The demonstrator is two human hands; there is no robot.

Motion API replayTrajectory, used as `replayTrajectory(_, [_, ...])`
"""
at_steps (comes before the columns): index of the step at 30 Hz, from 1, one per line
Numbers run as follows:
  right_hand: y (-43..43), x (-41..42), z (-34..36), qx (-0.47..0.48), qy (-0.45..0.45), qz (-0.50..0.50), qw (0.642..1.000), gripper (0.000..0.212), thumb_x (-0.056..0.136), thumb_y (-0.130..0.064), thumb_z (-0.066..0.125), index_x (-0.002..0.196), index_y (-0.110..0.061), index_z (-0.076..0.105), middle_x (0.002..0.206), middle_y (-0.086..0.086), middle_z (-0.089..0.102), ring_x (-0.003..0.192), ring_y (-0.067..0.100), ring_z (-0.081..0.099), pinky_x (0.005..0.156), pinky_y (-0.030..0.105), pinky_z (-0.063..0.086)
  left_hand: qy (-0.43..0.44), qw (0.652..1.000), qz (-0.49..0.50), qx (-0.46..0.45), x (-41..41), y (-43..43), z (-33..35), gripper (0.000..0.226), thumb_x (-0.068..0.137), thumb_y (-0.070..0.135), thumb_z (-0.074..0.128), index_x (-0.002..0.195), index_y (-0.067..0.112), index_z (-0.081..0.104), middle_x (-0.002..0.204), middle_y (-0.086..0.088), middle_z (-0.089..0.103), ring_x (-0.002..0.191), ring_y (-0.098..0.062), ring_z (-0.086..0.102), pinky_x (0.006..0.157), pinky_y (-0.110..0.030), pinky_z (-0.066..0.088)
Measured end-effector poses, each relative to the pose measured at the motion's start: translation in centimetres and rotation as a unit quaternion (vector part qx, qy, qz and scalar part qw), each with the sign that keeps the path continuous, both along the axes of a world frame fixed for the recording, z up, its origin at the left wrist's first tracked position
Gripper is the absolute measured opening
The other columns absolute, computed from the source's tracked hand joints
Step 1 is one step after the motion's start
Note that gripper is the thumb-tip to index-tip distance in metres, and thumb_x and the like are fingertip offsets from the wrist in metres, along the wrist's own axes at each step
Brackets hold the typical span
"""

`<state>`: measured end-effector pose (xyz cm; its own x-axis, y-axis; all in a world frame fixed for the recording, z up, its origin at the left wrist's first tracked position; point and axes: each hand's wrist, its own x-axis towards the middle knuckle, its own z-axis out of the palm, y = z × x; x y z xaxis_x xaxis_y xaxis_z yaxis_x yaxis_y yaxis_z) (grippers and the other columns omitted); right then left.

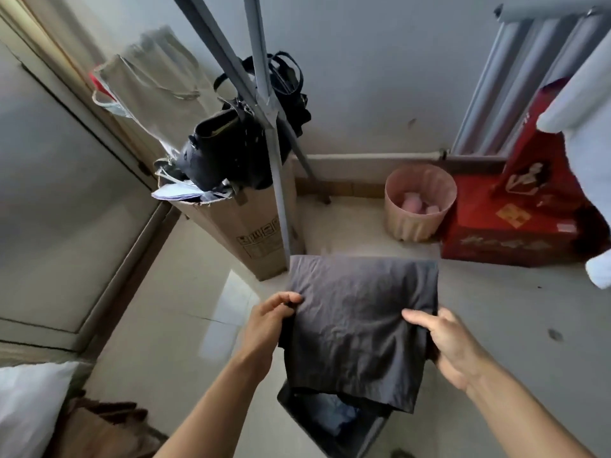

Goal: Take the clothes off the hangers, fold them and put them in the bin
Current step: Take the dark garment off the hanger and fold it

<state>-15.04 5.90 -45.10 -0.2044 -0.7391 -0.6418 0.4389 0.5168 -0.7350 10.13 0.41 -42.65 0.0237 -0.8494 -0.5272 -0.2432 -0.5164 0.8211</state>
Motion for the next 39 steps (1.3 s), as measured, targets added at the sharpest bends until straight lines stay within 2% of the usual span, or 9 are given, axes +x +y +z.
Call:
replayTrajectory(3, [0.7,-0.3,-8.4,0.045,0.015,-0.016,0.999,0.022,0.086,0.003,0.062,0.107,-0.002,0.067,0.100,0.018,0.073,0.092,0.033,0.068,0.072,0.034,0.051,-0.015,0.998,-0.042,0.041,-1.4,-0.5,-7.3,0.006,0.089,0.014,0.065,0.085,0.019,0.067,0.078,0.003,0.062,0.069,-0.011,0.052,0.057,-0.022,0.035])
replayTrajectory(7, [4.1,-0.1,-20.3,0.136,0.015,-0.038,0.990,0.021,0.084,0.009,0.060,0.103,0.003,0.065,0.087,0.020,0.073,0.089,0.038,0.067,0.077,0.042,0.052,-0.022,0.993,-0.072,0.096,-2.0,1.5,-19.0,0.019,0.080,0.001,0.072,0.085,0.018,0.063,0.092,-0.005,0.064,0.086,-0.018,0.059,0.076,-0.026,0.046])
replayTrajectory(9, [5.6,-0.2,-25.1,0.179,0.016,-0.049,0.982,0.021,0.083,0.014,0.058,0.100,0.005,0.064,0.075,0.017,0.073,0.086,0.036,0.064,0.086,0.048,0.049,-0.036,0.988,-0.088,0.119,-1.9,2.7,-24.5,0.026,0.079,-0.002,0.069,0.077,0.024,0.065,0.084,0.002,0.063,0.078,-0.012,0.057,0.074,-0.025,0.042])
replayTrajectory(13, [6.9,0.1,-32.2,0.250,0.034,-0.045,0.967,0.032,0.080,0.016,0.059,0.112,0.013,0.060,0.103,0.027,0.068,0.100,0.041,0.063,0.099,0.055,0.045,-0.049,0.977,-0.098,0.182,-1.7,4.0,-31.8,0.028,0.082,-0.003,0.062,0.083,0.024,0.068,0.080,0.006,0.064,0.066,-0.001,0.057,0.066,-0.013,0.042])
replayTrajectory(16, [6.7,0.9,-35.8,0.265,0.040,-0.034,0.963,0.027,0.082,0.018,0.053,0.107,0.015,0.061,0.098,0.028,0.066,0.094,0.039,0.061,0.090,0.048,0.046,-0.059,0.973,-0.096,0.203,-1.2,3.9,-36.0,0.033,0.081,-0.011,0.055,0.091,0.019,0.066,0.070,0.003,0.058,0.047,0.000,0.049,0.050,-0.012,0.039])
replayTrajectory(22, [4.3,1.3,-40.8,0.248,0.039,-0.008,0.968,0.018,0.087,0.011,0.050,0.093,-0.001,0.062,0.083,0.018,0.068,0.073,0.030,0.062,0.063,0.032,0.047,-0.100,0.971,-0.103,0.192,-0.4,1.9,-42.4,0.043,0.076,-0.012,0.046,0.092,0.023,0.065,0.075,-0.004,0.058,0.059,-0.015,0.050,0.050,-0.018,0.038])
replayTrajectory(31, [-1.0,0.5,-47.8,0.198,0.071,-0.039,0.977,0.019,0.092,-0.005,0.059,0.098,-0.023,0.063,0.108,0.005,0.067,0.098,0.027,0.062,0.092,0.045,0.047,-0.124,0.986,-0.074,0.086,-2.6,-3.8,-49.9,0.050,0.076,-0.024,0.042,0.075,0.021,0.065,0.066,-0.001,0.057,0.045,-0.005,0.043,0.044,-0.014,0.036])
replayTrajectory(36, [-2.9,0.5,-52.3,0.206,0.092,-0.115,0.967,0.015,0.092,-0.005,0.061,0.089,-0.020,0.060,0.110,0.010,0.066,0.094,0.024,0.061,0.094,0.042,0.050,-0.176,0.979,-0.103,0.018,-4.9,-6.7,-53.9,0.044,0.082,-0.018,0.038,0.081,0.015,0.067,0.073,-0.002,0.061,0.056,-0.012,0.051,0.047,-0.010,0.036])
replayTrajectory(39, [-2.6,1.2,-55.7,0.241,0.086,-0.128,0.958,0.021,0.091,-0.001,0.060,0.077,-0.016,0.055,0.118,0.020,0.065,0.095,0.026,0.060,0.100,0.051,0.048,-0.263,0.949,-0.176,-0.006,-5.4,-6.9,-56.1,0.045,0.080,-0.015,0.041,0.097,0.014,0.070,0.107,-0.004,0.067,0.101,-0.019,0.060,0.084,-0.018,0.044])
